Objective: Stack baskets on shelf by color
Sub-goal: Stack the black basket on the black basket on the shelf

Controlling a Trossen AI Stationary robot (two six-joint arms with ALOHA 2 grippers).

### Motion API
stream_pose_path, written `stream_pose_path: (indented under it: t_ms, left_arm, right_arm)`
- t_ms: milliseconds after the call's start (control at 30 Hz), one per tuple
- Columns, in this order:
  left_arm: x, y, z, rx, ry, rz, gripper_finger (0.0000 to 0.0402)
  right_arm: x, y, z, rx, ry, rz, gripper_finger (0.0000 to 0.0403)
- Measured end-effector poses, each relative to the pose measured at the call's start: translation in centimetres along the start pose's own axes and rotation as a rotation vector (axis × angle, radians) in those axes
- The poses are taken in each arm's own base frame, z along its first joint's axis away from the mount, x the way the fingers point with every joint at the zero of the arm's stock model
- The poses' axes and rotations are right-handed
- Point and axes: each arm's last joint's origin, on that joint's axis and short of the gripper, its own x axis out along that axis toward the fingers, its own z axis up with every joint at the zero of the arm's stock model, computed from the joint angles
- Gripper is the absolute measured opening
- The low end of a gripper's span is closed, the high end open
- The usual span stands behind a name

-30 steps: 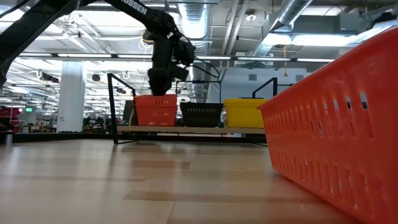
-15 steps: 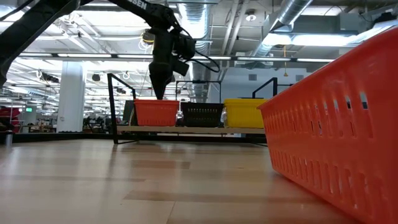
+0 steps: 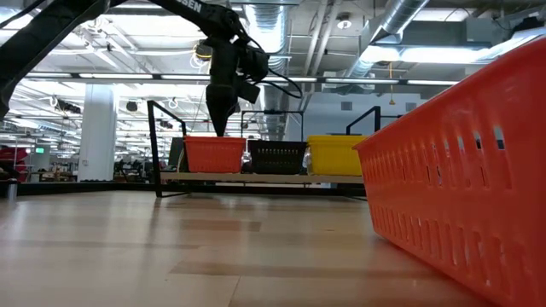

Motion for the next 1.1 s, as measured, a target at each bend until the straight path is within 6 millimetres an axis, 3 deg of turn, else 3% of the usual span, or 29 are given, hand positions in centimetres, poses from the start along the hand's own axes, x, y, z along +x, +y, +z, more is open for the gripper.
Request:
stream_pose_path:
  t_ms: [333,667,1100]
  left_arm:
    - [0.0,0.0,0.0,0.001,0.003,0.007,0.0247]
    - [-1.3,-1.9,0.5,0.030,-0.029,0.010,0.0247]
    - [-1.9,-2.4,0.3,-0.067,-0.035,0.000,0.0247]
  right_arm:
    - [0.0,0.0,0.0,0.000,0.000,0.001,0.0171]
    - [0.0,0.0,0.0,0.000,0.000,0.000,0.0170]
    - [0.2,0.7,0.1,-0.015,0.004,0.001,0.0169]
